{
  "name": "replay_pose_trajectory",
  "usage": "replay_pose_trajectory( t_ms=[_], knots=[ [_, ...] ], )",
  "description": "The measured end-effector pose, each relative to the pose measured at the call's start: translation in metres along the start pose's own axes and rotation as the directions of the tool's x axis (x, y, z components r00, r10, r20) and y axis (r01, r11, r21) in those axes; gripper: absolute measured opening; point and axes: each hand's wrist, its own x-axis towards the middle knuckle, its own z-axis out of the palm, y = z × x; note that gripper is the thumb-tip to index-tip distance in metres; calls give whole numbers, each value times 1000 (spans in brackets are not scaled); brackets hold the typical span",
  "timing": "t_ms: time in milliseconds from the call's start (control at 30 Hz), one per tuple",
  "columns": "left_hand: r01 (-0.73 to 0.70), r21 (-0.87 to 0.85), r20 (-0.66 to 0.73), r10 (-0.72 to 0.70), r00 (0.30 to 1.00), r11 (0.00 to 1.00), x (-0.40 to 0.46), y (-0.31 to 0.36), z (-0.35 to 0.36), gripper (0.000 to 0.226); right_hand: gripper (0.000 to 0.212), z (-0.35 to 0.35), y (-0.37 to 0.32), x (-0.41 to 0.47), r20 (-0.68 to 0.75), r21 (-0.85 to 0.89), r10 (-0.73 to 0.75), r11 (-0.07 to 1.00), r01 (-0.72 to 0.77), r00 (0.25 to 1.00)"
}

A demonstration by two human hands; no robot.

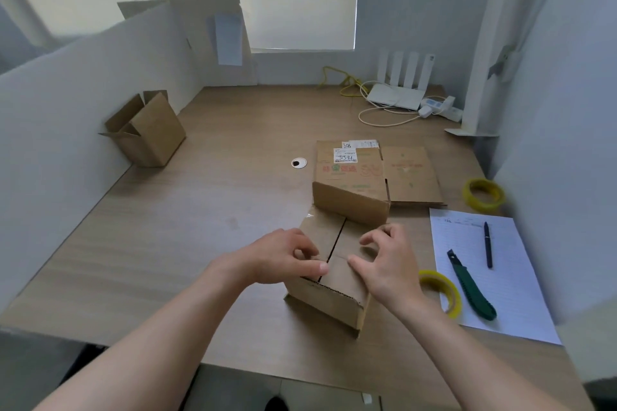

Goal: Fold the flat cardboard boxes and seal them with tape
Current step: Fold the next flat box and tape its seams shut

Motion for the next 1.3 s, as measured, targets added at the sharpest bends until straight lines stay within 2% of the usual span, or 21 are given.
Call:
replay_pose_trajectory(
  t_ms=[67, 133, 200, 267, 300, 367, 433, 467, 533, 600, 700, 767, 833, 933, 1067, 1133, 1233, 1300],
  knots=[
    [1, -74, 98, 6, 995, 997, -3, -5, -4, 84, 28, 1, 4, 4, 4, 16, -12, 1000, 12, 1000],
    [17, -96, 157, -2, 988, 995, -3, -12, -7, 85, 29, 0, 6, 9, 5, 32, -15, 999, 15, 1000],
    [39, -144, 88, -27, 996, 989, 3, -21, -6, 60, 31, -3, 6, 14, 30, 55, -17, 998, 15, 999],
    [55, -232, -71, -73, 995, 971, 14, -27, -3, 27, 34, -8, 4, 19, 79, 105, -3, 994, -5, 997],
    [61, -247, -145, -99, 985, 967, 19, -30, -1, 24, 35, -9, 3, 21, 86, 144, 9, 989, -21, 996],
    [82, -217, -241, -135, 961, 973, 29, -37, 5, 34, 31, -11, -1, 22, 68, 307, 65, 948, -83, 996],
    [107, -206, -272, -162, 948, 973, 36, -48, 17, 47, 34, -11, -8, 17, 65, 463, 122, 876, -138, 990],
    [115, -224, -283, -178, 943, 968, 38, -55, 23, 51, 42, -8, -11, 13, 66, 469, 121, 872, -138, 990],
    [117, -291, -307, -209, 928, 949, 40, -66, 33, 57, 64, 3, -11, 3, 60, 344, 117, 930, -131, 991],
    [116, -336, -316, -228, 921, 934, 42, -74, 40, 69, 79, 19, -4, -4, 80, 261, 190, 944, -204, 979],
    [102, -297, -327, -201, 923, 950, 49, -80, 50, 102, 86, 39, 13, -11, 191, 369, 364, 834, -410, 912],
    [99, -256, -318, -180, 931, 962, 56, -83, 52, 118, 85, 46, 22, -16, 229, 444, 440, 746, -495, 868],
    [94, -279, -256, -169, 952, 956, 65, -86, 51, 127, 85, 52, 29, -17, 237, 469, 495, 695, -544, 836],
    [53, -265, -186, -105, 977, 963, 74, -92, 48, 131, 91, 59, 32, -14, 233, 441, 511, 703, -558, 827],
    [-10, -211, -153, -23, 988, 977, 83, -101, 39, 124, 96, 60, 27, -10, 226, 426, 517, 709, -561, 825],
    [-66, -224, -172, 27, 985, 972, 87, -106, 35, 106, 98, 60, 26, -10, 216, 424, 527, 708, -565, 822],
    [-108, -213, -152, 77, 985, 971, 91, -112, 34, 68, 101, 61, 21, -10, 199, 416, 498, 737, -533, 844],
    [-113, -222, -125, 87, 988, 969, 93, -115, 36, 58, 99, 61, 20, -11, 189, 407, 456, 770, -492, 870]
  ],
)
